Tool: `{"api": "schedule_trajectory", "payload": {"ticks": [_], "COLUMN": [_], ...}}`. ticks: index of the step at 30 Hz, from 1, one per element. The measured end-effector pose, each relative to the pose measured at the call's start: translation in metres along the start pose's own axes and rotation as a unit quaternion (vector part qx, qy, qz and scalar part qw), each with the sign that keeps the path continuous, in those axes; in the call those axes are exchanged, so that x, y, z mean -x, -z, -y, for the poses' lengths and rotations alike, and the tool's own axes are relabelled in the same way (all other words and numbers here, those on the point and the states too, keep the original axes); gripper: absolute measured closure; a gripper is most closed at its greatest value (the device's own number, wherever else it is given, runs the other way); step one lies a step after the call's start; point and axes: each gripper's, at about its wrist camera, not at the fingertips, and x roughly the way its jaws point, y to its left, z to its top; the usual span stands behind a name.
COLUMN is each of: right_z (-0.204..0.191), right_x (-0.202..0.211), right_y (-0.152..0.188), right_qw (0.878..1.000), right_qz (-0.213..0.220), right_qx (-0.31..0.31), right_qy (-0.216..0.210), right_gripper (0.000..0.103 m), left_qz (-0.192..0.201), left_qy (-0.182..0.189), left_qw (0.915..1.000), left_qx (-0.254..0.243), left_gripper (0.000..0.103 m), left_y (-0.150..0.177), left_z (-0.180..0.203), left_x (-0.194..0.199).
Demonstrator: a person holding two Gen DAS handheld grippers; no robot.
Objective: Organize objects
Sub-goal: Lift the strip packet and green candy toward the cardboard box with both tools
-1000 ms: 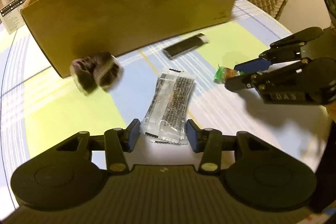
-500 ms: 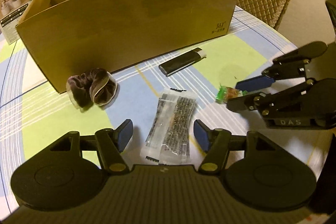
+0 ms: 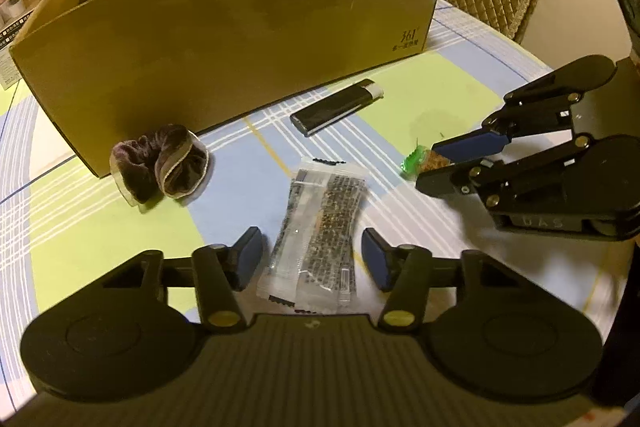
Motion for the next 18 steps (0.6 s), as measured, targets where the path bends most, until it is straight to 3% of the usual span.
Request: {"api": "schedule_trajectory", "payload": {"ticks": [7,18], "right_z": [0.001,0.015], "right_x": [0.001,0.025], "right_y": [0.0,0.002], "right_qw": [1.0,0.996], "right_qz": [0.0,0.017], "right_qx": [-0.018,-0.086], "right_qy": [0.0,0.003], "right_gripper": [0.086,0.086], "left_qz": [0.0,-0.01], "left_qy": [-0.016,-0.041], "left_qw": [0.9996,0.9924], "left_qx": [0.025,0.116], "left_gripper": [0.07,0.072], "left_y": [0.0,0.002], "left_z": [0.005,0.018], "left_x": [0.0,0.019]}}
